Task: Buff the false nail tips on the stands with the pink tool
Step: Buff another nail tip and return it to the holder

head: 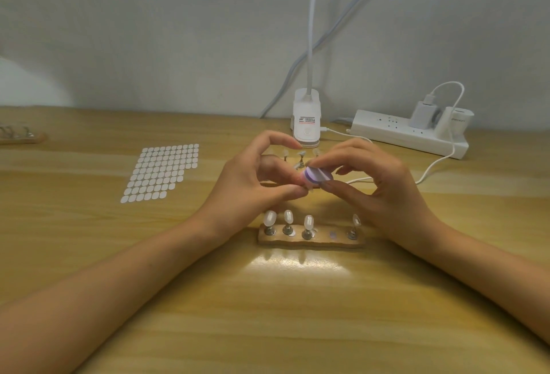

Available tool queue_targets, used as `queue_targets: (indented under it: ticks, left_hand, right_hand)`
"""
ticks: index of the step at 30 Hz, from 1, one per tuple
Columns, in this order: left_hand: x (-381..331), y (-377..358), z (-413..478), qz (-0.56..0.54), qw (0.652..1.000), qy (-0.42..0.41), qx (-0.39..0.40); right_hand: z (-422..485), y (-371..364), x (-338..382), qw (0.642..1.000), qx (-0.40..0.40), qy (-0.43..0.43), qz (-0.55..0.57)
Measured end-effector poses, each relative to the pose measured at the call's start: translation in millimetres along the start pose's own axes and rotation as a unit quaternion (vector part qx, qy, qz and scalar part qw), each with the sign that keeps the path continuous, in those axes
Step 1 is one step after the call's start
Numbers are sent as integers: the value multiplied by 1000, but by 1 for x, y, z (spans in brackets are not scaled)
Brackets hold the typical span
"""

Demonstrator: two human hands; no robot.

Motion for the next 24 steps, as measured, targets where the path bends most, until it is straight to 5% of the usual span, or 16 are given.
queue_targets:
  ticks: [24]
  left_hand:
    - [3, 0, 0, -20, 1000, 8, -7]
  right_hand:
    - [1, -1, 12, 999, -12, 49, -8]
Point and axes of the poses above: each hand's wrist, its own z-axis towards the middle knuckle, its own y-axis out of the back of the hand, x = y × z, the point moved 7 cm from there along z, towards the middle knuckle, and after that the axes turned 14 degrees about -z, right-handed, at the moved point
